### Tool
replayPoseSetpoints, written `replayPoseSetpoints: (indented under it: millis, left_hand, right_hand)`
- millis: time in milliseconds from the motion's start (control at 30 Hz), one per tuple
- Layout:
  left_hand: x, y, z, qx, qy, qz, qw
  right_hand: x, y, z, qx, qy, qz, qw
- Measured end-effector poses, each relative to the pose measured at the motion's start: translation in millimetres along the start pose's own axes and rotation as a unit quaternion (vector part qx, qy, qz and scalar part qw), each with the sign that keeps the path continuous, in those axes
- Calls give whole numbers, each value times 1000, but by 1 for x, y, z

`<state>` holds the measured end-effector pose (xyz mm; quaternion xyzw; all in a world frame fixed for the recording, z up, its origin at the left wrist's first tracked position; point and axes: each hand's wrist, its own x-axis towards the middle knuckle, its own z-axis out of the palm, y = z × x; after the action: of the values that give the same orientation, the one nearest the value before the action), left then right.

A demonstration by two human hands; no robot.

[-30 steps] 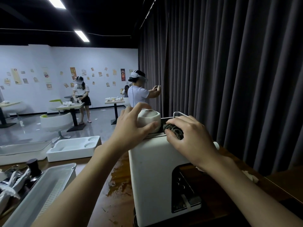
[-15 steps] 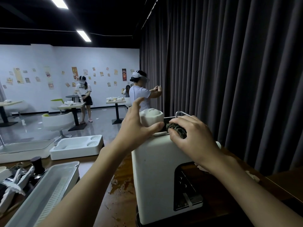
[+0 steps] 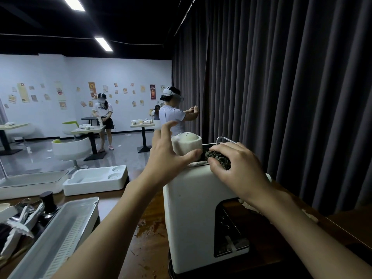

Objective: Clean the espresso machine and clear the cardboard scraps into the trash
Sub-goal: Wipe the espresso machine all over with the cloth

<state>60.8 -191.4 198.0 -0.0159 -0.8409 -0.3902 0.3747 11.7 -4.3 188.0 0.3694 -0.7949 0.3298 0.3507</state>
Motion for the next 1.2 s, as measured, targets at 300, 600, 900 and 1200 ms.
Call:
replayPoseSetpoints:
  millis: [300, 600, 900, 1200]
  left_hand:
    - [3, -3, 1, -8, -17, -4, 1000]
    - [4, -5, 1, -10, -16, 3, 1000]
    - [2, -3, 0, -18, -10, -2, 1000]
    - [2, -5, 1, -30, -9, -5, 1000]
  right_hand:
    - [0, 0, 1, 0, 7, -4, 1000]
    - [0, 1, 1, 5, 6, -7, 1000]
    - [0, 1, 1, 4, 0, -5, 1000]
    - [-1, 2, 0, 3, -16, 4, 1000]
